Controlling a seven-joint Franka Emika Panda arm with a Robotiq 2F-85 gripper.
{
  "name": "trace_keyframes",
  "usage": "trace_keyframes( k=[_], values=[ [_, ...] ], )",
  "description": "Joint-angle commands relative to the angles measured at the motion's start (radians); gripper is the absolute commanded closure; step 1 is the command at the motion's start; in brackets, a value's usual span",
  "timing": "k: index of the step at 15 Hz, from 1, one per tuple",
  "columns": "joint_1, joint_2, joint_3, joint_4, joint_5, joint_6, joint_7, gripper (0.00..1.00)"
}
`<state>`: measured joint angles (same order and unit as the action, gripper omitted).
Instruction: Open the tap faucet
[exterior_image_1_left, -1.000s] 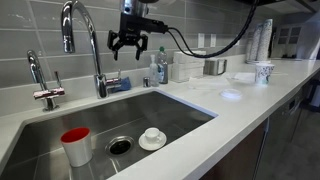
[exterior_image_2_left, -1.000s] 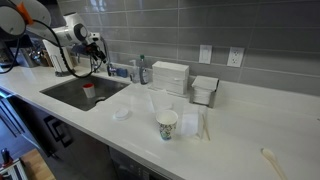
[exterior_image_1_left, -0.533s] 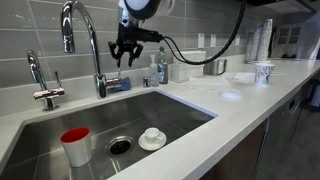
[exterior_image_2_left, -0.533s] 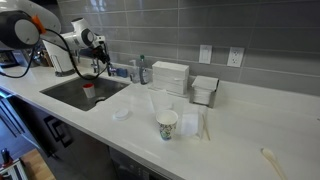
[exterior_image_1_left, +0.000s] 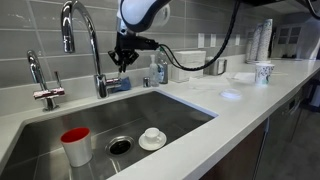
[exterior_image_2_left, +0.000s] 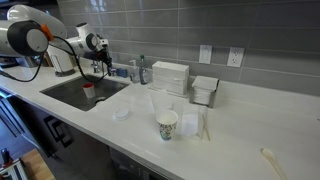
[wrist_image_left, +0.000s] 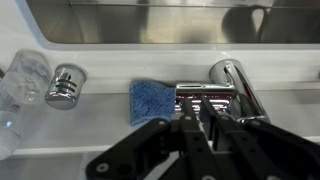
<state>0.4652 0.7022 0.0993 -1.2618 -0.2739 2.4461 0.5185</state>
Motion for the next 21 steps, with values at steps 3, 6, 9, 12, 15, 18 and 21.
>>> trace_keyframes(
  k=[3,6,9,12,15,18,21],
  values=[
    [-0.005,0.052,0.015,0.059,0.007,0.013,-0.033,0.66],
    [0.0,0.058,0.015,0.072,0.002,-0.001,-0.033,0.86],
    [0.018,0.051,-0.008,0.073,-0.014,-0.061,0.002,0.97],
    [0.016,0.054,0.008,0.08,-0.005,-0.054,-0.018,0.92],
    [0.012,0.068,0.026,0.097,0.007,-0.029,-0.034,0.9],
    [0.02,0.086,0.015,0.122,-0.011,-0.009,-0.024,0.93],
    [0.021,0.107,0.009,0.145,-0.016,0.013,-0.022,0.93]
  ],
)
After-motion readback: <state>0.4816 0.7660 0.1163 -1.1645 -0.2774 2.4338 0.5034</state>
